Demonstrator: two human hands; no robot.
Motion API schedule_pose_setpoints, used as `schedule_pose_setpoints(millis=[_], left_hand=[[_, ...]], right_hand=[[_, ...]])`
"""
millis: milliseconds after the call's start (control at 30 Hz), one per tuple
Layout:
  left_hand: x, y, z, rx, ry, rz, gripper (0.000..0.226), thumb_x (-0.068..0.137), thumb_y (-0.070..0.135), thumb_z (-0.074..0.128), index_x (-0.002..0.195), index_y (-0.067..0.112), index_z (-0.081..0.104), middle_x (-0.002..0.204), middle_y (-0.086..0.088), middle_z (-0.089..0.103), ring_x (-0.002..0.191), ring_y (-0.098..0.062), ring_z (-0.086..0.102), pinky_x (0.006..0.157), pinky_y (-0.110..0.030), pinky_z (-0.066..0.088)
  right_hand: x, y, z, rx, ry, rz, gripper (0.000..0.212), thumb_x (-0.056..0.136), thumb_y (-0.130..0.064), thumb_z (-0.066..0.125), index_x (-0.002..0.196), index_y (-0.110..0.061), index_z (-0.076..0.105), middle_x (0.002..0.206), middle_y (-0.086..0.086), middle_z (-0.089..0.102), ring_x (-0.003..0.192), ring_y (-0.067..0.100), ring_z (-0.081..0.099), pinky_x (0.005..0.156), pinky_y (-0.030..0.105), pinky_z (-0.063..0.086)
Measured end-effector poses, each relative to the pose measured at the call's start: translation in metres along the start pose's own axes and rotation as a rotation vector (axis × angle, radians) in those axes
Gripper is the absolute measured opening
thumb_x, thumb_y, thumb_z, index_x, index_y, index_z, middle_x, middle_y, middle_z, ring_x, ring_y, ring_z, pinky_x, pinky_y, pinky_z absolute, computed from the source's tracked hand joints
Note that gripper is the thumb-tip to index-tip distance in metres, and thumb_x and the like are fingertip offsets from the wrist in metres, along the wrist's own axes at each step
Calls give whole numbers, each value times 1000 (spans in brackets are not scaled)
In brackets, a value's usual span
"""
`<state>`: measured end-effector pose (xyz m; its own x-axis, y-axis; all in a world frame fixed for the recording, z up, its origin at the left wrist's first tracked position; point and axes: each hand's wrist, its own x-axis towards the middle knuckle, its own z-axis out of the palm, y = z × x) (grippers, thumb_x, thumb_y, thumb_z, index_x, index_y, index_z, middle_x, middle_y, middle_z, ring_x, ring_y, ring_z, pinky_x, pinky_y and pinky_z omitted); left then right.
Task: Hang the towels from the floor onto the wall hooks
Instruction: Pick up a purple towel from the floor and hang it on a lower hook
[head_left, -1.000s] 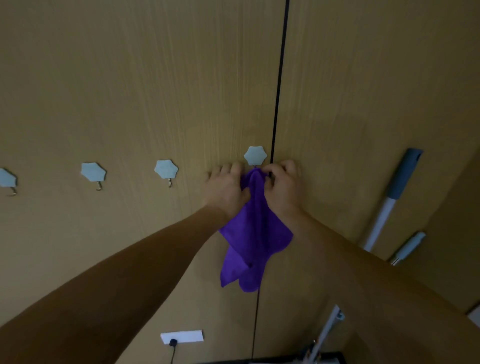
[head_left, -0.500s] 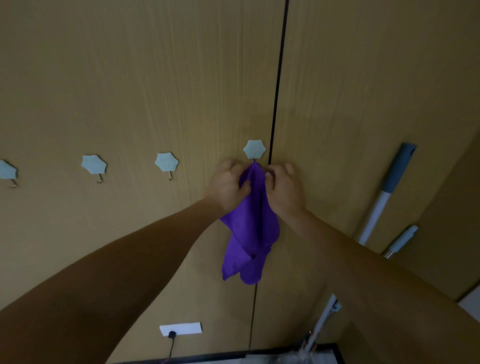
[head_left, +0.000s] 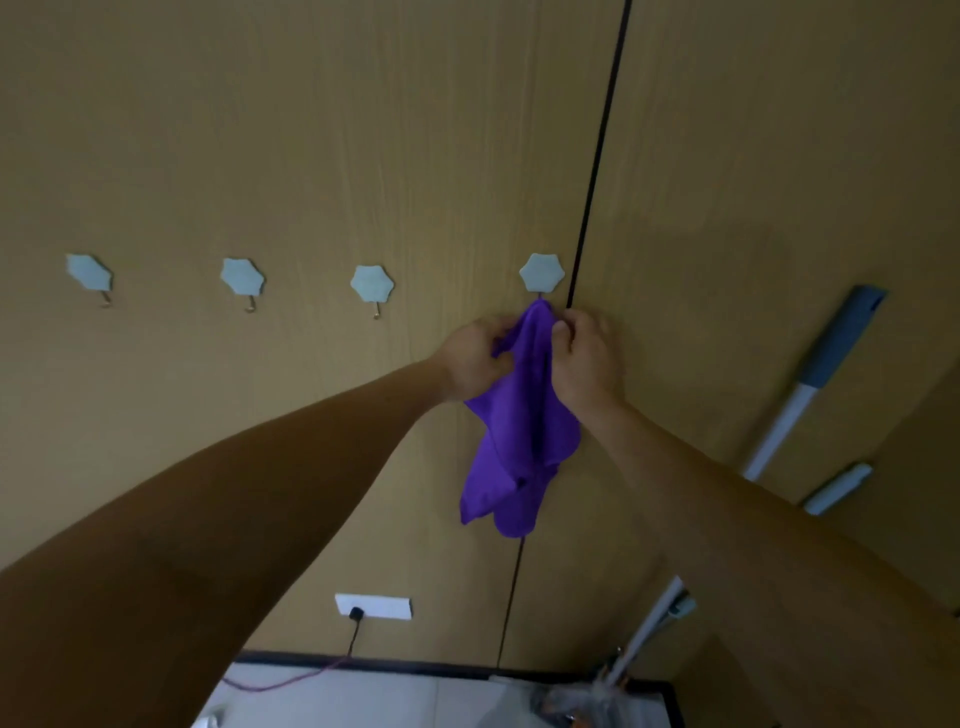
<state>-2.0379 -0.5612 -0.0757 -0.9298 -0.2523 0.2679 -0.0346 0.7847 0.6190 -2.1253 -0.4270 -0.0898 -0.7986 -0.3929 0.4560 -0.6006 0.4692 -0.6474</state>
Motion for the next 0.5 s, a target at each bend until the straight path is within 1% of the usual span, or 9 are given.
schedule_pose_setpoints(millis=[33, 100, 167, 233, 267, 333, 433, 500], left_hand=[[-4, -3, -2, 21, 13, -18, 53, 87, 9, 54, 139, 13, 46, 130, -7, 59, 115, -24, 56, 98, -29, 43], [-16, -13, -6, 75, 34, -77, 55, 88, 13, 56, 141, 11, 43, 138, -8, 52, 119, -25, 53, 94, -23, 39], [-30, -27, -14, 122, 25, -146, 60, 89, 19, 59, 144, 11, 38, 145, -10, 44, 125, -26, 49, 98, -26, 40], [-50, -43, -27, 181, -5, -188, 64, 89, 25, 61, 146, 13, 34, 147, -12, 40, 129, -28, 46, 104, -32, 38], [-61, -51, -35, 215, -13, -202, 65, 90, 26, 61, 147, 13, 33, 147, -14, 39, 130, -29, 45, 106, -32, 37], [-90, -70, -55, 259, -16, -244, 66, 90, 29, 60, 147, 13, 32, 148, -16, 37, 132, -30, 42, 108, -33, 34], [-148, -104, -90, 285, -4, -346, 66, 90, 32, 59, 147, 15, 32, 148, -17, 36, 131, -32, 43, 108, -36, 35], [-195, -129, -117, 288, 4, -436, 65, 90, 32, 59, 147, 15, 32, 147, -17, 36, 129, -32, 44, 108, -39, 36]], right_hand=[[-4, -3, 1, -27, 63, -37, 33, 101, -31, 38, 124, -13, 54, 121, 5, 52, 106, 19, 52, 90, 37, 45], [-13, -11, 2, -74, 141, -143, 34, 98, -28, 44, 126, -12, 54, 127, 8, 51, 116, 23, 48, 98, 37, 41], [-23, -24, 4, -107, 138, -264, 35, 95, -23, 49, 126, -8, 56, 130, 10, 52, 122, 25, 45, 103, 36, 38], [-34, -39, 9, -133, 93, -377, 34, 92, -16, 52, 123, -4, 59, 128, 13, 54, 124, 29, 46, 104, 40, 37], [-39, -48, 15, -137, 51, -406, 35, 91, -14, 52, 123, -3, 59, 128, 15, 55, 122, 31, 48, 104, 42, 38], [-52, -68, 33, -123, -79, -405, 37, 91, -14, 51, 126, -3, 57, 128, 16, 54, 120, 33, 49, 101, 43, 39], [-79, -103, 72, -134, -310, -367, 40, 92, -19, 53, 130, -7, 54, 130, 14, 52, 121, 33, 48, 100, 38, 40], [-102, -130, 105, -181, -455, -354, 44, 92, -26, 54, 132, -9, 52, 134, 13, 50, 124, 31, 47, 102, 36, 40]])
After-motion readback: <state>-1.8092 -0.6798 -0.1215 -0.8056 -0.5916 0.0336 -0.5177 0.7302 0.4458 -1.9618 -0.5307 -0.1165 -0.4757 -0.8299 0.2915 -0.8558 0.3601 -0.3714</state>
